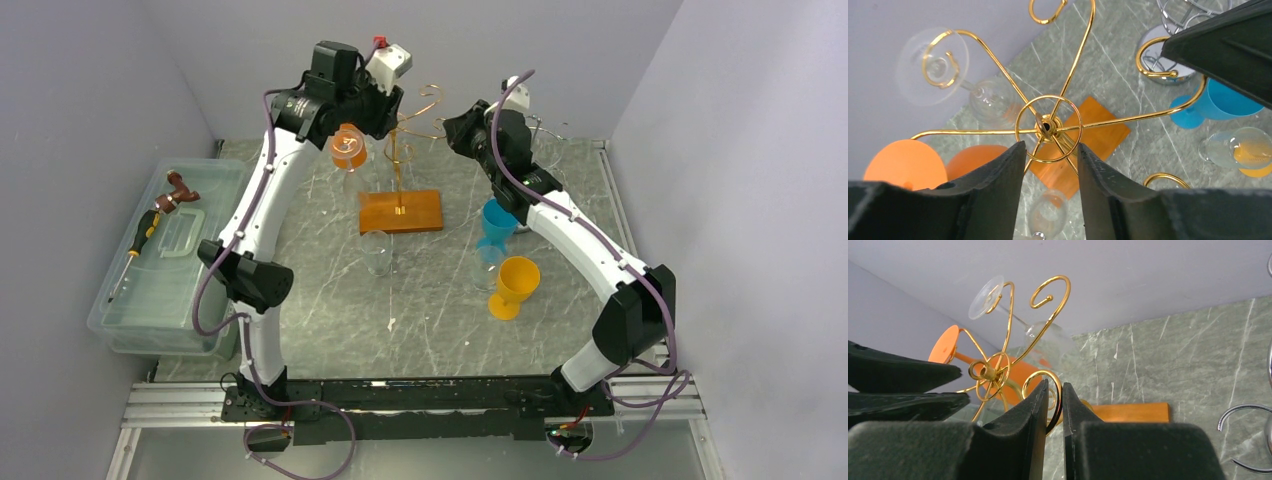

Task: Place the wine glass upside down on the wine glass rack
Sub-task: Adjust the wine rack at the center of the board.

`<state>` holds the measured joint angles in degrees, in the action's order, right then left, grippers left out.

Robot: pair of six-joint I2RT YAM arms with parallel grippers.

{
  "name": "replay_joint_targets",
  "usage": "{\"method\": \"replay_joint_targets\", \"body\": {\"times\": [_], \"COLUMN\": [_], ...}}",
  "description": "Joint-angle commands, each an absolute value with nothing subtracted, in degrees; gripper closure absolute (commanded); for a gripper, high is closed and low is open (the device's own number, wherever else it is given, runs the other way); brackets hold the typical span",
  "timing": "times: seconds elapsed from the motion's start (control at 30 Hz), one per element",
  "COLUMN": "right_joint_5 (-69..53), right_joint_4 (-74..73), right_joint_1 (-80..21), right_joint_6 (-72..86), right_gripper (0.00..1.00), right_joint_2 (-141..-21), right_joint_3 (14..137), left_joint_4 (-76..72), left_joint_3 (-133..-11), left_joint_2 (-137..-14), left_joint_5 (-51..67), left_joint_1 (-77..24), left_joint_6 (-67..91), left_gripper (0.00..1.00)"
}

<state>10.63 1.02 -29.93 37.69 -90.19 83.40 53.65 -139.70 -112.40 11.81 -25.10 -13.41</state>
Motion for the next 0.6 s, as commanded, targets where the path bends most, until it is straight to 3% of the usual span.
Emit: {"method": "replay_joint_targets", "body": {"times": [0.0, 0.17, 0.37, 0.57], "right_joint_5": [3.7, 3.6, 3.46, 3.42], "right_joint_4": [-8.14, -7.84, -6.58, -4.81], "right_joint_1": [-32.25, -32.24, -32.21, -32.71], "right_joint_6": [36.74, 36.82, 38.62, 40.48], "right_gripper": [1.0, 1.0, 1.0, 1.0], "right_joint_2": [-91.94, -91.76, -90.53, -88.32], "right_joint_3": [79.95, 79.44, 76.98, 73.95], "left_joint_4": [56.41, 57.97, 57.42, 57.58], "left_joint_3": [-143.3, -143.66, -144.51, -145.76], "left_joint_2": [-113.97, -115.14, -116.65, -119.3], "left_joint_5": [12.69, 12.22, 11.06, 10.5], "left_joint_1": [-25.0, -25.05, -25.0, -24.96], "left_joint_6": [-11.16, -11.63, -13.19, -13.73], "left_gripper": [0.55, 0.62, 0.8, 0.85]}}
